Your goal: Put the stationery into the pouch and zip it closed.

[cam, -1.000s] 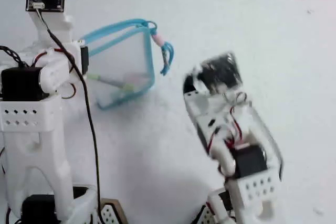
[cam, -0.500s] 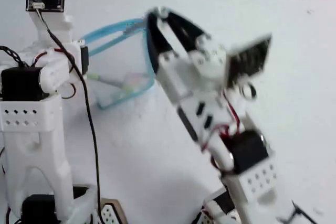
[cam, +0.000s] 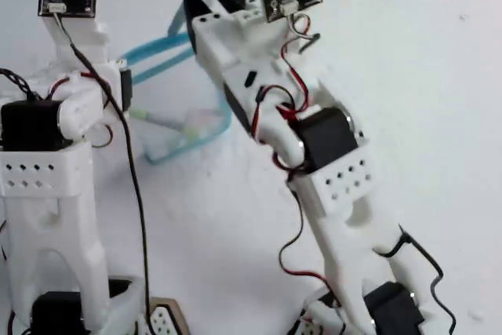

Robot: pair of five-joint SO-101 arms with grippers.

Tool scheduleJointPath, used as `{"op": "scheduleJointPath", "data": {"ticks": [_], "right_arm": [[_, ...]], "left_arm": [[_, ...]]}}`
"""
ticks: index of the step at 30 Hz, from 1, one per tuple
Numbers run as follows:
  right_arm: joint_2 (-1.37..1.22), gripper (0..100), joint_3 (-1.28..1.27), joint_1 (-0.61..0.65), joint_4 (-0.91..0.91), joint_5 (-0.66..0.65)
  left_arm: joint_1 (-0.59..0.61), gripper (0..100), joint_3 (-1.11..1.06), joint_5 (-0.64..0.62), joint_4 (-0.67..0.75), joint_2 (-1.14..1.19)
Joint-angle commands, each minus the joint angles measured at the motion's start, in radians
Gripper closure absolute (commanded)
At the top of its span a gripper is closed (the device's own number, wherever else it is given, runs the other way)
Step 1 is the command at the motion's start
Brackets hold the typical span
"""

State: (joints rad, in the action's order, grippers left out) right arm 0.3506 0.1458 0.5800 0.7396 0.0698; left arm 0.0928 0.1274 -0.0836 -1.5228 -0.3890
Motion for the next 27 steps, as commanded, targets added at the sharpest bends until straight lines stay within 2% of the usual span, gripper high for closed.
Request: {"op": "scheduleJointPath", "data": {"ticks": [1,9,14,20,27], "right_arm": [[-0.001,98.2,0.051,0.021,0.005,-0.005],[0.018,98.2,0.226,0.021,0.016,-0.012],[0.016,98.2,0.316,0.025,0.137,-0.032],[0.015,98.2,0.319,0.025,0.255,-0.032],[0.015,98.2,0.321,0.025,0.291,-0.032]], "left_arm": [[-0.007,98,-0.005,0.005,-0.008,0.013],[-0.007,98,-0.005,0.005,-0.008,0.013],[-0.005,98,-0.005,0.005,-0.008,0.012],[-0.008,98,-0.005,0.005,-0.008,0.013],[-0.008,98,-0.005,0.005,-0.008,0.013]]}}
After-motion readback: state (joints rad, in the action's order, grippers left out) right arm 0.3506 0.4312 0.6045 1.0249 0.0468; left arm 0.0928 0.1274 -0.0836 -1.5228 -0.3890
